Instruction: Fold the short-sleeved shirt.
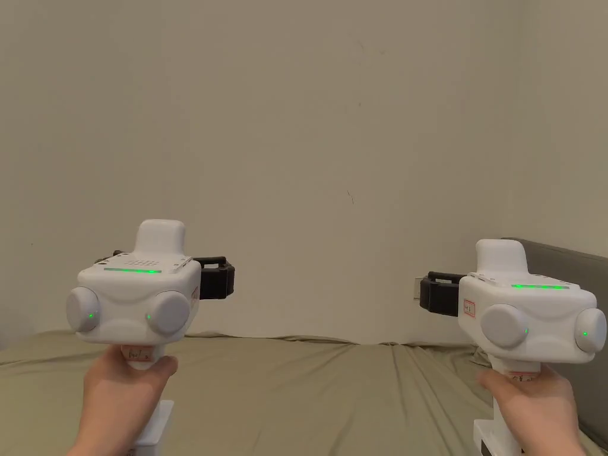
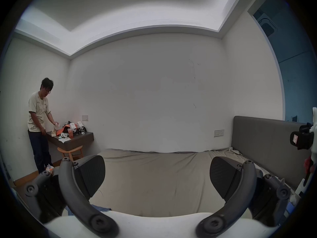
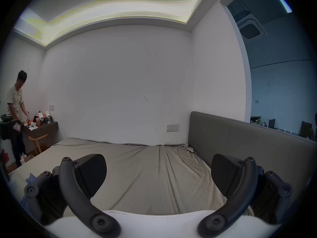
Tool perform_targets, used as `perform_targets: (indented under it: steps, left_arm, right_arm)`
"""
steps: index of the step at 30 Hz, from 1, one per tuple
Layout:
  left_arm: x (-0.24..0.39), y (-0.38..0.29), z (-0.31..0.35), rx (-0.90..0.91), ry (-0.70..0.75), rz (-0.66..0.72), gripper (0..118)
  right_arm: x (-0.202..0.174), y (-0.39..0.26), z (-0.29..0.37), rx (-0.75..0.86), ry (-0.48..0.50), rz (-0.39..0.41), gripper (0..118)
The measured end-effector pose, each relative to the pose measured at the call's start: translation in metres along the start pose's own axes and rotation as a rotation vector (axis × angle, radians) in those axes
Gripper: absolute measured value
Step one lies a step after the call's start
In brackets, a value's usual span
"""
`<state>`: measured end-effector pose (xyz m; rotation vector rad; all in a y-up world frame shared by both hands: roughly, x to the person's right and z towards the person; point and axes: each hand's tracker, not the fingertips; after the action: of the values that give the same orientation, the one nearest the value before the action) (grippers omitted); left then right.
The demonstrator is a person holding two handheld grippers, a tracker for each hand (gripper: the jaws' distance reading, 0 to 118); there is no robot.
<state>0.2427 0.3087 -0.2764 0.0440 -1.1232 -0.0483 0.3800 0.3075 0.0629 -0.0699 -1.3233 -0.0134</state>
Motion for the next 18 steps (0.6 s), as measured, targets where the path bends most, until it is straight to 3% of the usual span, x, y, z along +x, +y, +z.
perform_targets:
  steps: [18]
  left_arm:
    - [-0.006,0.003,-0.008,-0.013,-0.001,0.031,118]
  right_arm:
    - [0.004,0.003,0.001,0.037,-0.009,0.005,118]
